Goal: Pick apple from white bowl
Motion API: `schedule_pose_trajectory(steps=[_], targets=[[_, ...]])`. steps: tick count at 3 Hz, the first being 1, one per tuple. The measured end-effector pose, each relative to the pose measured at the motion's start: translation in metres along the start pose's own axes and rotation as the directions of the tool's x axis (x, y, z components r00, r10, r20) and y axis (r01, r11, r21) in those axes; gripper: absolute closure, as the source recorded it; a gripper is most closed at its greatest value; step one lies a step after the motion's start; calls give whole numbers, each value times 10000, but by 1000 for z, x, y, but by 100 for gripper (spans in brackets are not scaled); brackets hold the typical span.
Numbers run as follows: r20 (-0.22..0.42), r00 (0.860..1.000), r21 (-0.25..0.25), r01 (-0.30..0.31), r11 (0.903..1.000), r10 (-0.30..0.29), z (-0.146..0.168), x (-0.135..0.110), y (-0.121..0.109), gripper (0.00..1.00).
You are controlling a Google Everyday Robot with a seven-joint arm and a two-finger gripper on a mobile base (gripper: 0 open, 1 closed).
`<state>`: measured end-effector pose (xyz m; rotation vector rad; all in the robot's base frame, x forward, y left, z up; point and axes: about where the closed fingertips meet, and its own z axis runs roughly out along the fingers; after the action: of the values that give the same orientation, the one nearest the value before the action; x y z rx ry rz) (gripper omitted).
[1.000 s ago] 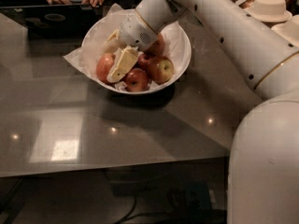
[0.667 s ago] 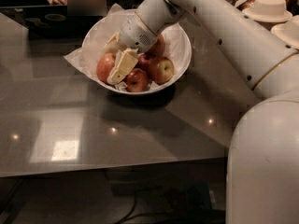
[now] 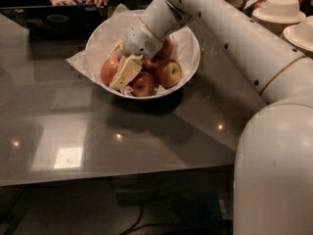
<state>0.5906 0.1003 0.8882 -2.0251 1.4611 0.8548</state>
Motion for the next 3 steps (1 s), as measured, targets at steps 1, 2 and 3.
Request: schedule_pose_trajectory(steps=[1, 2, 3], targets=[[0, 10000, 0, 0, 10000, 0, 0, 0, 0, 77], [5, 10000, 2, 1, 10000, -1, 0, 0, 0, 99], [526, 9985, 222, 127, 9997, -138, -5, -3, 1, 100]])
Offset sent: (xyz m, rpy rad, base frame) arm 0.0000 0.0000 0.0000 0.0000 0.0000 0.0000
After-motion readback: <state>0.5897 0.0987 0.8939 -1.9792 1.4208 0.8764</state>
